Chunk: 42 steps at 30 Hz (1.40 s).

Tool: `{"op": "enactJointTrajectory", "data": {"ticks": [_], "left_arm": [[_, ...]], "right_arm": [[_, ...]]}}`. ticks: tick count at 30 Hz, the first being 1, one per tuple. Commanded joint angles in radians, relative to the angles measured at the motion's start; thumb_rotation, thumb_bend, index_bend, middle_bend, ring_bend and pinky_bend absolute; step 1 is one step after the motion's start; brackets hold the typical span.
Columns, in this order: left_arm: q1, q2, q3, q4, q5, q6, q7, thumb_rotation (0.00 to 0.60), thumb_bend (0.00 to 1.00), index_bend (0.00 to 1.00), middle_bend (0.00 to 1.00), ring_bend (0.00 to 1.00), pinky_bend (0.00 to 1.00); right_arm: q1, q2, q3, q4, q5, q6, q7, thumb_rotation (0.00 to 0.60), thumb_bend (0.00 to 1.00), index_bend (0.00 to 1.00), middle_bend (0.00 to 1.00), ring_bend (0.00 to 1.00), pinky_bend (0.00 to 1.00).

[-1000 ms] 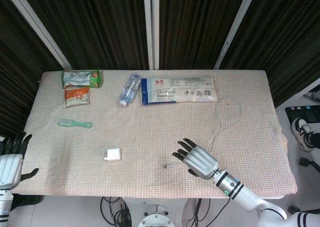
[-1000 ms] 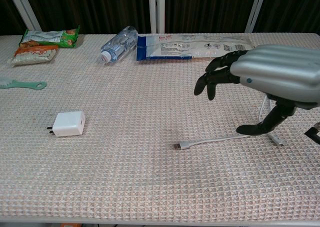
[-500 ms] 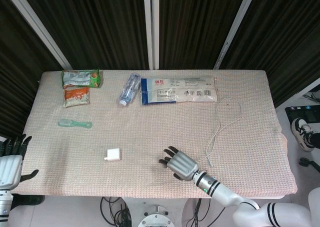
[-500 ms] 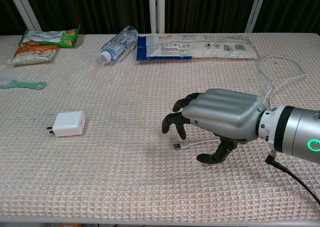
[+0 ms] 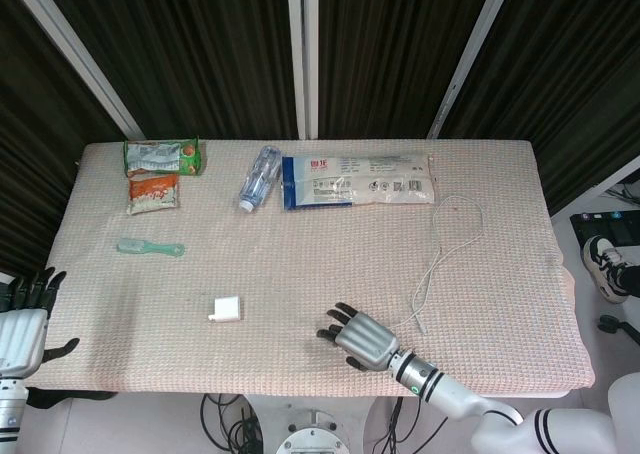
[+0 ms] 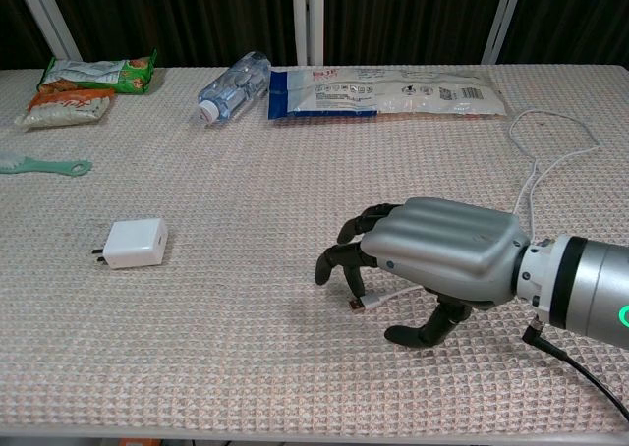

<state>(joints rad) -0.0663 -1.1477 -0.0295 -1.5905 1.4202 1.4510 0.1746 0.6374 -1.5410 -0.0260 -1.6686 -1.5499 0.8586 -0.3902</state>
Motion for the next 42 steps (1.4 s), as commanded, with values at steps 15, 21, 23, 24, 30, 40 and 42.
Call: {"op": "enactJointTrajectory", "data": {"ticks": [15, 21, 23, 24, 30, 40, 42], "left_arm": [[-0.017, 0.012, -0.001, -0.023, 0.013, -0.012, 0.029, 0.600, 0.02, 0.10, 0.01, 0.00, 0.00], [-0.015, 0.009, 0.002, -0.016, 0.012, -0.014, 0.022, 0.600, 0.02, 0.10, 0.01, 0.00, 0.00], [-0.015, 0.006, 0.003, -0.012, 0.012, -0.014, 0.018, 0.600, 0.02, 0.10, 0.01, 0.00, 0.00], [-0.015, 0.005, 0.003, -0.011, 0.013, -0.014, 0.017, 0.600, 0.02, 0.10, 0.01, 0.00, 0.00], [-0.017, 0.002, 0.004, -0.003, 0.017, -0.015, 0.011, 0.600, 0.02, 0.10, 0.01, 0.00, 0.00], [-0.017, -0.003, 0.006, 0.006, 0.016, -0.019, 0.005, 0.600, 0.02, 0.10, 0.01, 0.00, 0.00], [-0.018, -0.004, 0.006, 0.007, 0.015, -0.020, 0.005, 0.600, 0.02, 0.10, 0.01, 0.00, 0.00]], "right_arm": [[-0.091, -0.021, -0.008, -0.052, 0.068, 0.135, -0.227, 0.600, 0.32, 0.39, 0.35, 0.13, 0.12], [-0.100, -0.050, -0.006, -0.055, 0.123, 0.136, -0.285, 0.600, 0.33, 0.42, 0.36, 0.13, 0.12], [-0.102, -0.059, -0.007, -0.055, 0.133, 0.138, -0.300, 0.600, 0.33, 0.42, 0.36, 0.13, 0.12], [-0.103, -0.063, -0.007, -0.055, 0.137, 0.140, -0.306, 0.600, 0.33, 0.43, 0.36, 0.13, 0.12], [-0.101, -0.079, -0.006, -0.053, 0.163, 0.134, -0.318, 0.600, 0.33, 0.43, 0.37, 0.13, 0.12], [-0.088, -0.094, -0.003, -0.052, 0.207, 0.122, -0.349, 0.600, 0.33, 0.45, 0.37, 0.13, 0.10], [-0.087, -0.096, -0.004, -0.053, 0.212, 0.123, -0.353, 0.600, 0.33, 0.45, 0.37, 0.13, 0.10]]}}
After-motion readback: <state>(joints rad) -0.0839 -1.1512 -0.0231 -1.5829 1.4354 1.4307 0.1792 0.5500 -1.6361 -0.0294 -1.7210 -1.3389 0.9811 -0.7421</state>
